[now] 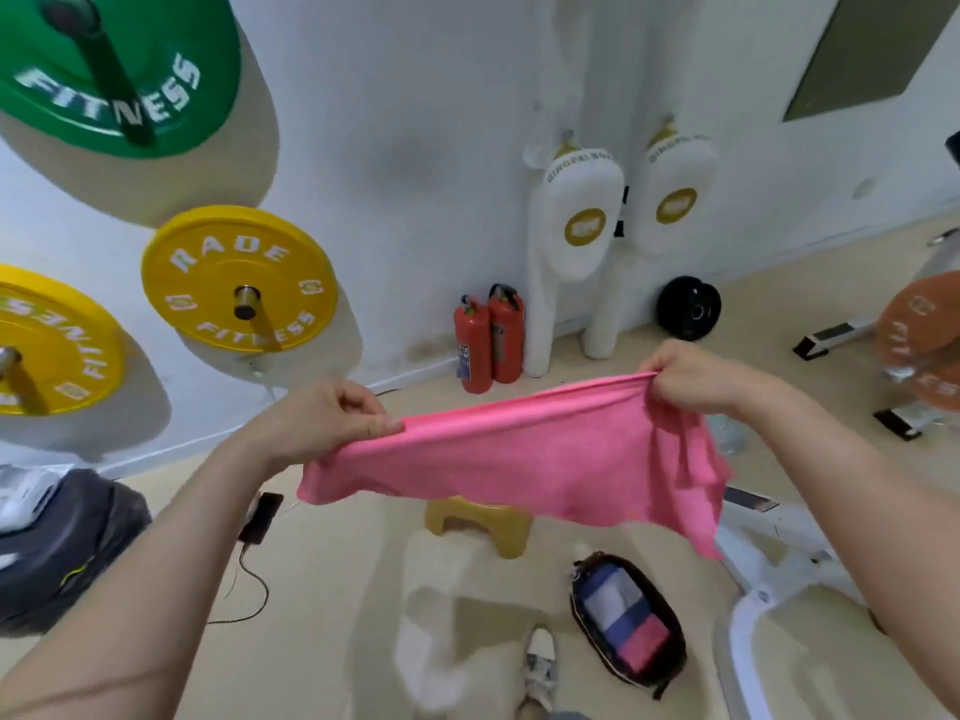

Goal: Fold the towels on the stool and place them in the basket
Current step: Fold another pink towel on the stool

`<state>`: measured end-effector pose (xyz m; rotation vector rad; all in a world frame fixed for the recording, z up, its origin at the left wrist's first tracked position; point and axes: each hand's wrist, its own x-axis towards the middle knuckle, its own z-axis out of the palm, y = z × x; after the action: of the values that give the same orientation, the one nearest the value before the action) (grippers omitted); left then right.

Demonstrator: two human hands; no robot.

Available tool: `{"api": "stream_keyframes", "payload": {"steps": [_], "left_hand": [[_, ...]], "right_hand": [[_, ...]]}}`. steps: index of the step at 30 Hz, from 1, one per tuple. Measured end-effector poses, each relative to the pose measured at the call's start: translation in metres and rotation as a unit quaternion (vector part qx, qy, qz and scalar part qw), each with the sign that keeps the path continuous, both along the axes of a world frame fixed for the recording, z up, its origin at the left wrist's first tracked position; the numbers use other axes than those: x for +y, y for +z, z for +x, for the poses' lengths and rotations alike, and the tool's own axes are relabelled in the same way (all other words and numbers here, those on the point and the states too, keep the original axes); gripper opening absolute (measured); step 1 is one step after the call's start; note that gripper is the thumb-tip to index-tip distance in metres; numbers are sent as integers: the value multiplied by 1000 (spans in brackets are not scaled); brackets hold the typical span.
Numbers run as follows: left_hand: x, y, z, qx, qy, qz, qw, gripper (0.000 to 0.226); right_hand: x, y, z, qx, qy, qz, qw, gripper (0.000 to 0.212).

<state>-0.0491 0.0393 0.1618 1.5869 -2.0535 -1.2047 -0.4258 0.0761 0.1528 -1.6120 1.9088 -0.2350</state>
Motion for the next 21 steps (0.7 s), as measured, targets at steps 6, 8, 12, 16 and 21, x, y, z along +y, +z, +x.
{"api": "stream_keyframes", "payload": {"steps": [6,8,12,16,21], "left_hand": [[-74,-66,31,-63,-134,209,967,23],[-105,-99,39,-114,-152,247,950,17],[-171,-171,48,-245,-123,137,952,12],[-239,-224,46,-321,-60,-24,945,29],[-340,-270,45,-276,25,-203,939,31]], "right_hand": [[-79,-66,-12,4,75,217,973,19],[-109,-104,-10,38,98,247,963,23],[-157,-179,-9,71,74,272,957,29],[-196,-233,-21,60,-49,170,982,25],[-244,-250,-22,119,-192,-7,974,44]]}}
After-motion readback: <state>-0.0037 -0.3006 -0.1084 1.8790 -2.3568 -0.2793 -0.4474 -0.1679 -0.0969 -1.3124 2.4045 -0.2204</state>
